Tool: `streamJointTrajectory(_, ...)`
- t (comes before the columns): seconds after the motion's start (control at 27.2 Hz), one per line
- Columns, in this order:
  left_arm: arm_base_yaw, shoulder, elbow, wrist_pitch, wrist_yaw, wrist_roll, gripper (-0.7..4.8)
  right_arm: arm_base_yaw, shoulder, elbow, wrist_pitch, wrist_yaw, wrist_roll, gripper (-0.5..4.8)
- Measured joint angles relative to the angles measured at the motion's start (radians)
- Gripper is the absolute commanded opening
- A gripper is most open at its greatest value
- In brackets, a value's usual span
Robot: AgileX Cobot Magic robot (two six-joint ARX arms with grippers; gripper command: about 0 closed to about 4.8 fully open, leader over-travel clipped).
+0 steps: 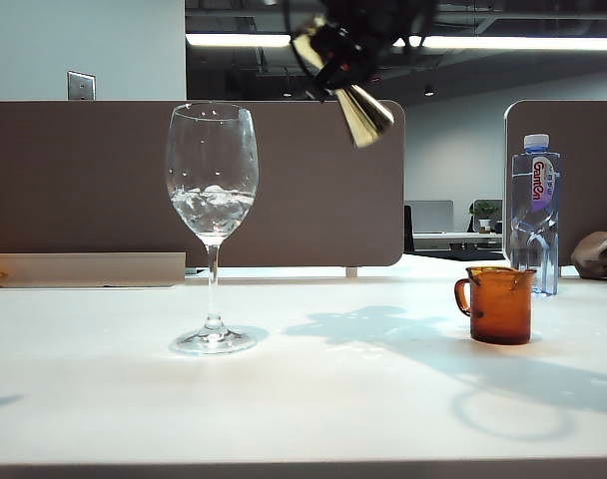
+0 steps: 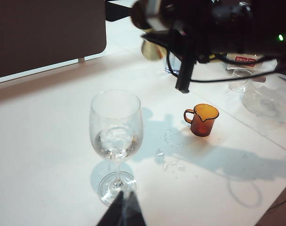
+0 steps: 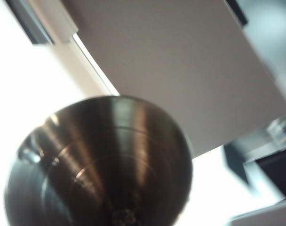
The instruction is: Pick up the small amber measuring cup and pour the water in it into the jigger, then pick up the jigger and pour the water in it into the wine glass.
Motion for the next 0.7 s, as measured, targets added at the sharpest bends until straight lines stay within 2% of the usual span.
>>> streamJointTrajectory(0.07,0.0,0.0,0.0,0.0,0.0,0.0,-0.02,-0.03,-0.027,-0.116,0.099,-0.054,0.211,-0.04)
streamJointTrajectory(0.22,0.0,0.0,0.0,0.0,0.0,0.0,-0.02,-0.075,-0.022,-0.279,0.25,-0.095,0.444,-0.04)
streamJointTrajectory(0.4,0.0,0.0,0.0,0.0,0.0,0.0,-0.02,-0.079,0.028,-0.38,0.415,-0.187,0.558,-0.04)
streamJointTrajectory(0.55,0.0,0.0,0.0,0.0,0.0,0.0,-0.02,-0.077,0.084,-0.429,0.53,-0.195,0.661,-0.04)
streamJointTrajectory(0.7,0.0,0.0,0.0,0.0,0.0,0.0,-0.02,-0.079,0.145,-0.444,0.553,-0.194,0.726,-0.04)
